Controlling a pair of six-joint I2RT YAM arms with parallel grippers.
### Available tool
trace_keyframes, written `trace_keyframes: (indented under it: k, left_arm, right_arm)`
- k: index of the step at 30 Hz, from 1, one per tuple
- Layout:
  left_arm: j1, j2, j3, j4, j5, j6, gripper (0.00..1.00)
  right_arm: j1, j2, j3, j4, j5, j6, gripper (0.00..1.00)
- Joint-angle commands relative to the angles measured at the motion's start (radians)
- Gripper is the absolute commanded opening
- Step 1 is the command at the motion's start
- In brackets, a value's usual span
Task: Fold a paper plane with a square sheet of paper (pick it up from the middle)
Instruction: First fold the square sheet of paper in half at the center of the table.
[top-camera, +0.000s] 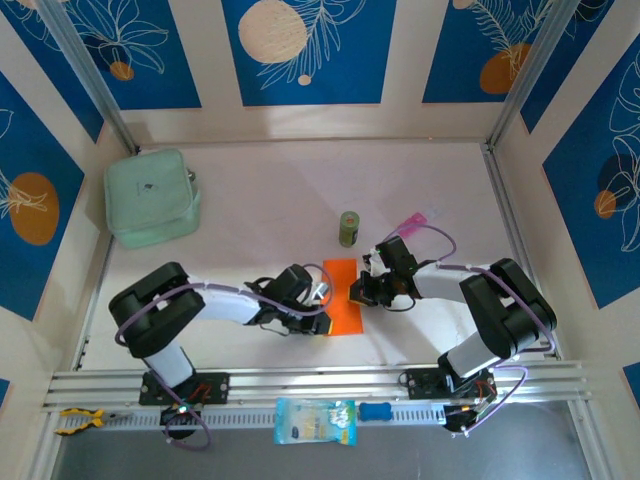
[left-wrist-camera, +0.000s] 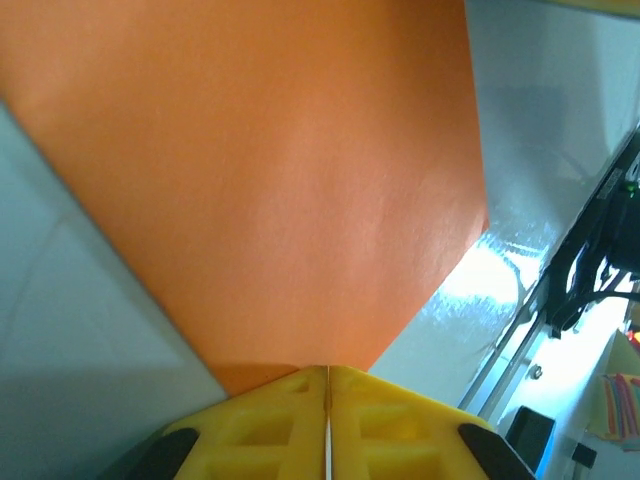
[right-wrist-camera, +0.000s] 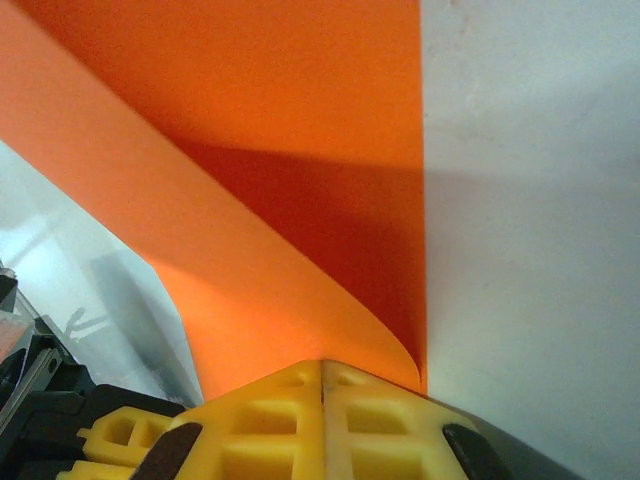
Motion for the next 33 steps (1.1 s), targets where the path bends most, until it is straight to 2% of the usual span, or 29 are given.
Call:
trace_keyframes:
  k: [1, 5, 9, 13, 18, 23, 33]
  left_arm:
    - [-0.009, -0.034, -0.023, -0.112, 0.018, 0.050, 0.10]
    - [-0.011, -0.054, -0.025, -0.139, 0.019, 0.071, 0.10]
    - [-0.007, -0.147, -0.011, -0.153, -0.022, 0.066, 0.10]
    - [0.053, -0.198, 0.049, -0.159, -0.053, 0.069, 0.10]
    - [0.167, -0.087, 0.131, -0.085, 0.012, 0.069, 0.10]
    - [0.231, 0.031, 0.164, 0.024, 0.072, 0.035, 0.10]
    - [0.248, 0.152, 0.187, 0.150, 0.169, -0.007, 0.11]
  right_arm:
    - [0.006, 0.018, -0.040, -0.114, 0.076, -0.001, 0.00]
    - [0.007, 0.020, -0.039, -0.116, 0.075, 0.000, 0.00]
    - [0.006, 0.021, -0.038, -0.115, 0.073, -0.003, 0.00]
    - [0.006, 0.027, -0.035, -0.114, 0.070, -0.003, 0.00]
    - [0.006, 0.033, -0.033, -0.118, 0.069, -0.005, 0.00]
    - [0.007, 0.038, -0.028, -0.121, 0.065, -0.008, 0.00]
    - [0.006, 0.037, -0.030, -0.127, 0.069, -0.007, 0.00]
